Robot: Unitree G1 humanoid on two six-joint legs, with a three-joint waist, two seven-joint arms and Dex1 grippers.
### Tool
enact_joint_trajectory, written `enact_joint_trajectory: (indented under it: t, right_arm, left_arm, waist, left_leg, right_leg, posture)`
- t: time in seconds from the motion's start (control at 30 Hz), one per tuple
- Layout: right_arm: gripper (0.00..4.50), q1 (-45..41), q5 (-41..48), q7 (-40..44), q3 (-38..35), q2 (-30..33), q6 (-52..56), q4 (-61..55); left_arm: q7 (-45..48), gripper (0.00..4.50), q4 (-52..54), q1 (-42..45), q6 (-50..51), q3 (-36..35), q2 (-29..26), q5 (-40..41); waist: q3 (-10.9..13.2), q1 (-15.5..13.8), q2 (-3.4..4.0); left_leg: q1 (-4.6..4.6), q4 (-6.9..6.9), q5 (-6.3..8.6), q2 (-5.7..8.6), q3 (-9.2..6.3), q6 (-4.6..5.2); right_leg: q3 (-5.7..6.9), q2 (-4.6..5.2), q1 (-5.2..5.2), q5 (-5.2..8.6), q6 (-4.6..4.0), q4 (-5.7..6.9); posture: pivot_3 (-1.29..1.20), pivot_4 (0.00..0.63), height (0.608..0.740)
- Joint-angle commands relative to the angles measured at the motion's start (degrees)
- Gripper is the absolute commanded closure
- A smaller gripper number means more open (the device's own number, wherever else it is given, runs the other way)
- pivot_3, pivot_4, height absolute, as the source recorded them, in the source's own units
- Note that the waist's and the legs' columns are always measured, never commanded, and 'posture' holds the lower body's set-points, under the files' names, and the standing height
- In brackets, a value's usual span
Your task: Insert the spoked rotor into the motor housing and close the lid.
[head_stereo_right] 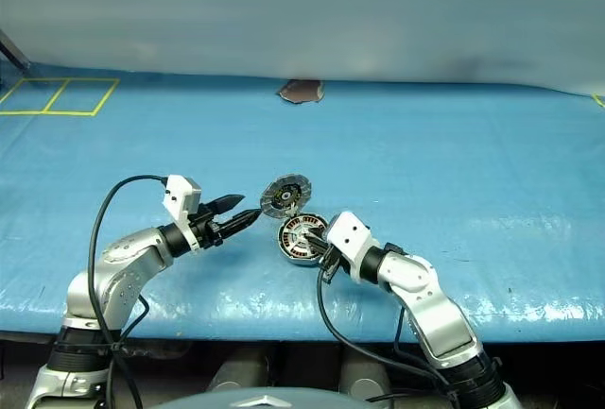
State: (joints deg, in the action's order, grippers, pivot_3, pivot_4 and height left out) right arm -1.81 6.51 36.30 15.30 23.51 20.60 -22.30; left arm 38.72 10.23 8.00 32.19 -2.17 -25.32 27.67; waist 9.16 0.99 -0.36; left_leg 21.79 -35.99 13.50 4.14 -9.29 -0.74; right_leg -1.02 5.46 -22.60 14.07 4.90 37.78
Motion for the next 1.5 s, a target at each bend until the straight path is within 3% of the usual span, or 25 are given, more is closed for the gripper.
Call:
enact_joint_trajectory:
  t: [0.03,0.13,0.23,0.5,0.53,0.9,1.23,1.5]
  right_arm:
    - [3.9,-0.13,2.0,-0.18,-2.38,0.44,0.53,-4.1]
    - [3.9,0.57,1.98,-0.53,-3.39,1.34,0.92,-4.91]
    - [3.9,1.22,1.59,-1.12,-3.92,1.74,0.92,-4.75]
    - [3.9,2.67,-0.47,-2.7,-5.38,4.51,2.37,-5.01]
    - [3.9,2.93,-0.78,-2.85,-5.42,5.03,2.65,-4.95]
    - [3.9,4.83,-1.56,-4.04,-5.13,5.1,2.33,-5.29]
    - [3.9,6.09,-1.58,-4.31,-5.19,5.14,2.09,-5.52]
    - [3.9,6.95,-1.69,-5.1,-6.22,5.28,1.78,-6.15]
  left_arm:
    - [-0.46,1.23,-0.65,1.54,-0.35,-2.72,-0.8,0.49]
    - [-0.4,1.23,-1.34,1.92,-0.54,-3.34,-1.1,0.26]
    - [-1.16,1.79,-2.57,3.0,-0.37,-3.58,-0.17,0.54]
    - [-2.9,4.39,-9.05,9.38,-1.88,-0.84,2.83,-2.17]
    - [-3.03,4.47,-9.97,10.23,-2.08,-0.53,3.23,-2.62]
    - [6.54,4.47,-13.39,15.41,-3.07,2.7,3.45,-1.7]
    - [8.18,4.47,-13.55,18.08,-1.93,0.72,6.91,1.96]
    - [11.1,4.47,-13.43,18.11,0.28,4.06,6.87,1.86]
  waist:
    - [0.0,-0.11,0.0]
    - [0.0,-0.23,0.0]
    - [0.0,-0.32,0.0]
    - [0.0,-0.38,-0.02]
    - [0.0,-0.41,-0.02]
    - [0.02,-0.18,-0.03]
    - [0.02,-0.28,-0.04]
    - [0.02,-0.23,-0.04]
  left_leg:
    - [0.0,0.0,0.0,0.01,0.0,0.0]
    - [0.0,0.0,0.0,0.02,0.0,0.0]
    - [0.0,0.01,0.0,0.03,0.01,0.0]
    - [0.01,-0.01,-0.01,0.07,0.03,-0.01]
    - [0.01,-0.02,-0.01,0.09,0.04,-0.01]
    - [0.05,-0.01,-0.01,0.13,0.1,-0.01]
    - [0.05,-0.03,-0.02,0.13,0.08,-0.02]
    - [0.05,-0.04,-0.02,0.13,0.09,-0.02]
  right_leg:
    - [0.0,0.0,0.01,0.01,0.02,0.0]
    - [0.0,0.0,0.0,0.02,0.04,0.0]
    - [0.01,0.0,0.0,0.02,0.03,-0.01]
    - [0.02,0.0,0.02,0.01,0.05,0.0]
    - [0.02,0.0,0.04,0.01,0.05,-0.01]
    - [0.0,0.01,0.0,-0.01,0.01,-0.02]
    - [0.01,0.0,0.01,0.0,0.07,-0.02]
    - [0.01,0.0,0.02,0.0,0.08,-0.01]
  posture:
    - [0.0,0.15,0.74]
    - [0.0,0.15,0.74]
    - [0.0,0.15,0.74]
    - [0.0,0.15,0.74]
    - [0.0,0.15,0.74]
    - [0.0,0.15,0.74]
    - [0.0,0.15,0.74]
    - [0.0,0.15,0.74]
